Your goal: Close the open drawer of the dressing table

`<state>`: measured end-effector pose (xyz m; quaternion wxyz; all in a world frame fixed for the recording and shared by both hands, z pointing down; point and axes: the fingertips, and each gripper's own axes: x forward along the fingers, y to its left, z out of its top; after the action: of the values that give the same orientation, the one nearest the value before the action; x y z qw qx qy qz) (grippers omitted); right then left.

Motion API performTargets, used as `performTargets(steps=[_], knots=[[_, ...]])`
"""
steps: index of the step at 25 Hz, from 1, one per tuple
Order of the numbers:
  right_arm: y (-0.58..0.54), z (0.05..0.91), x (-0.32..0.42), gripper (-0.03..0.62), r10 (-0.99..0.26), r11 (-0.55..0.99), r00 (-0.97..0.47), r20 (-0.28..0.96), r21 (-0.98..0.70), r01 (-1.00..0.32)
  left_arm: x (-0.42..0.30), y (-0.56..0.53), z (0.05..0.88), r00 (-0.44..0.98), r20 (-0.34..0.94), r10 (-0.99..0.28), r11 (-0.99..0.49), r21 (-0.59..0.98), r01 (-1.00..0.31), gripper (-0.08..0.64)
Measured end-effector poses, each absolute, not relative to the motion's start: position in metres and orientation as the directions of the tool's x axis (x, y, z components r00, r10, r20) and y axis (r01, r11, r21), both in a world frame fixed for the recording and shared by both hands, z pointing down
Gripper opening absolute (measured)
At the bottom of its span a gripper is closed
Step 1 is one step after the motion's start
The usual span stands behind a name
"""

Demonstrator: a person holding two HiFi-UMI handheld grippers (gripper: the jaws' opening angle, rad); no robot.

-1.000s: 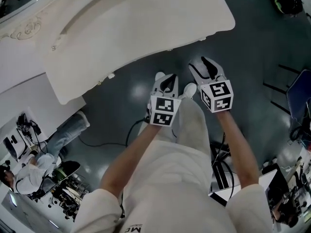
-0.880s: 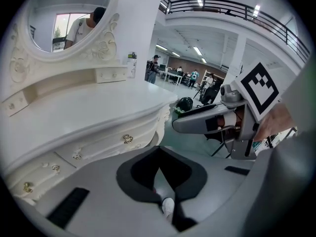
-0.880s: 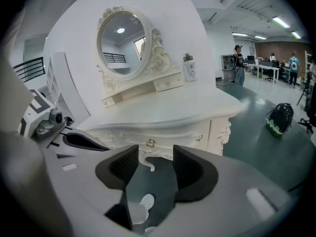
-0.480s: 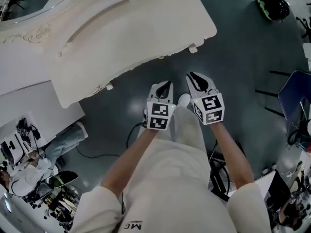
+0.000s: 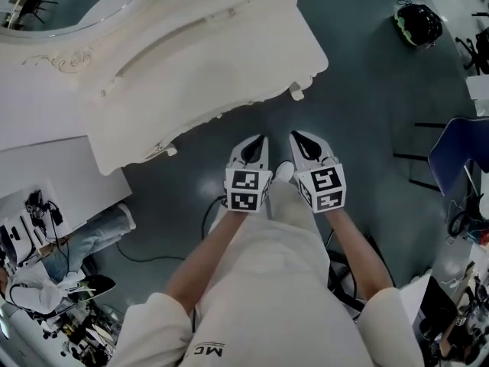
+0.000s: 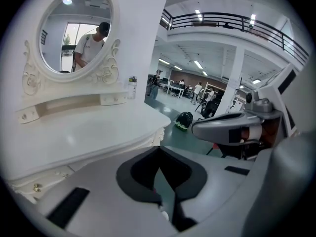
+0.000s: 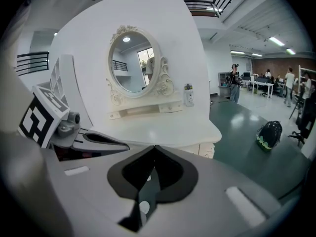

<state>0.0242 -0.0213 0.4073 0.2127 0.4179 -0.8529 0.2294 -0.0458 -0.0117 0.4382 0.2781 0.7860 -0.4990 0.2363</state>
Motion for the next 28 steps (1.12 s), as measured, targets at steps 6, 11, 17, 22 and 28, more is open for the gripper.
performTargets(steps=[6,11,17,22,28], knots=[[-0.015,0.362,0.023,0.003,-0.665,0.533,-0.551,0.505,-0.196,-0.823,-0.033,-0.019,0.383,0.427,0.562,-0.708,-0.407,0.169,-0.898,0.008],[-0.012,0.327,0.024,0.002,-0.69,0.535,-0.552,0.469,-0.184,-0.825,-0.029,-0.012,0.346,0.435,0.514,-0.739,-0.431,0.135,-0.892,0.008],[-0.005,0.297,0.031,0.002,-0.717,0.529,-0.55,0.428,-0.18,-0.83,-0.024,-0.004,0.307,0.449,0.416,-0.79,-0.448,0.106,-0.888,0.008],[0.001,0.285,0.034,0.002,-0.726,0.535,-0.554,0.408,-0.172,-0.827,-0.022,0.004,0.293,0.452,0.394,-0.8,-0.445,0.117,-0.888,0.008],[0.01,0.287,0.039,0.002,-0.719,0.547,-0.556,0.418,-0.155,-0.823,-0.015,0.013,0.296,0.445,0.42,-0.791,-0.44,0.116,-0.891,0.008]])
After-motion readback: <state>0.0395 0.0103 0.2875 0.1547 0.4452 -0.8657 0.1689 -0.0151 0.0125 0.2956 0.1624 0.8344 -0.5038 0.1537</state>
